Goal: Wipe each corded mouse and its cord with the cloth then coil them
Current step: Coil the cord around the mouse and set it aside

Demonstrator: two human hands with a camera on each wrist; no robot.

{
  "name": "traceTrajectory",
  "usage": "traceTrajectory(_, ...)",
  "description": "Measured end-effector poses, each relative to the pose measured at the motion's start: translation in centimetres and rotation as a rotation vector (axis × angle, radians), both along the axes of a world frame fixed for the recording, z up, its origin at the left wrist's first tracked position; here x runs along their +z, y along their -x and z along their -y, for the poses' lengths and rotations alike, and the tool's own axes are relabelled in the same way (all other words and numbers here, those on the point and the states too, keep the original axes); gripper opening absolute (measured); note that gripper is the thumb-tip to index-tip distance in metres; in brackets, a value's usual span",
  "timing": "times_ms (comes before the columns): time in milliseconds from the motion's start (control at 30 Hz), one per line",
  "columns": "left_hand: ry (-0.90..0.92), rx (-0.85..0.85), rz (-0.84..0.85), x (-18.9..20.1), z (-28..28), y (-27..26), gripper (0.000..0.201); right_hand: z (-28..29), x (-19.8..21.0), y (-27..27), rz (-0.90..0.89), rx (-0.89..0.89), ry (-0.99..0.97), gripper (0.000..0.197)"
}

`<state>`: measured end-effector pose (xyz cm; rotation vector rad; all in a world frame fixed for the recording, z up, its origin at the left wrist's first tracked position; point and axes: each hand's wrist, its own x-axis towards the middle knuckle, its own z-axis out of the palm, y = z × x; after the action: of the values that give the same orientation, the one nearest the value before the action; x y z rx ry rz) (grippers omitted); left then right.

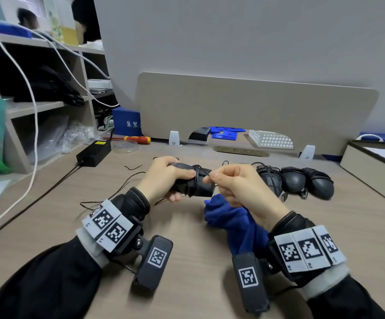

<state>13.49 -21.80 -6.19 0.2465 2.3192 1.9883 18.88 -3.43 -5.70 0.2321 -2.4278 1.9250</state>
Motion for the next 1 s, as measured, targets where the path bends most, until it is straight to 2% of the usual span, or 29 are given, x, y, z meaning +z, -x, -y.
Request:
traceTrajectory(133,-0.151,0.097,0.035,0.2,0.4,0.3,0.016,0.5,-0.2,-0.2,0.031,0.126,-0.004,0.028)
traceTrajectory(267,-0.355,0.112,0.100,0.6,0.9,0.2,0.015,1.0,-0.2,-0.7,0.105,0.242,-0.048,0.029)
traceTrajectory(400,-0.524,0.038,0.166,1.3,1.1,-0.4,0.018,1.1,-0.5,-0.6,0.155,0.258,-0.111,0.031)
traceTrajectory(467,-0.562,-0.035,0.143,1.6,1.2,-0.7,0.032,0.9,-0.6,-0.5,0.168,0.252,-0.132,0.032)
traceTrajectory(500,-0.570,-0.082,0.138,1.7,1.1,-0.9,0.032,0.9,-0.6,-0.5,0.179,0.263,-0.131,0.032)
traceTrajectory(533,-0.578,-0.144,0.141,1.7,1.0,-1.2,0.023,0.9,-0.5,-0.6,0.185,0.275,-0.128,0.032)
traceTrajectory(567,-0.569,-0.207,0.132,1.8,0.9,-1.4,0.016,0.9,-0.3,-0.7,0.186,0.277,-0.127,0.030)
traceTrajectory(667,-0.477,-0.373,0.054,1.6,0.7,-1.6,0.030,0.4,0.2,-0.9,0.160,0.181,-0.142,0.023)
traceTrajectory(767,-0.411,-0.418,0.049,1.5,0.9,-1.4,0.029,-0.7,0.4,-0.4,0.091,0.003,-0.117,0.032)
traceTrajectory(833,-0.300,-0.444,0.045,1.4,0.9,-1.5,0.029,-1.1,0.5,-0.1,0.056,-0.060,-0.097,0.023)
traceTrajectory(933,-0.197,-0.537,0.051,1.1,0.8,-1.5,0.034,-1.0,0.4,0.1,0.038,-0.073,-0.113,0.043)
traceTrajectory(1000,-0.135,-0.559,0.051,1.2,1.0,-1.5,0.032,-1.0,0.3,0.1,0.018,-0.070,-0.115,0.040)
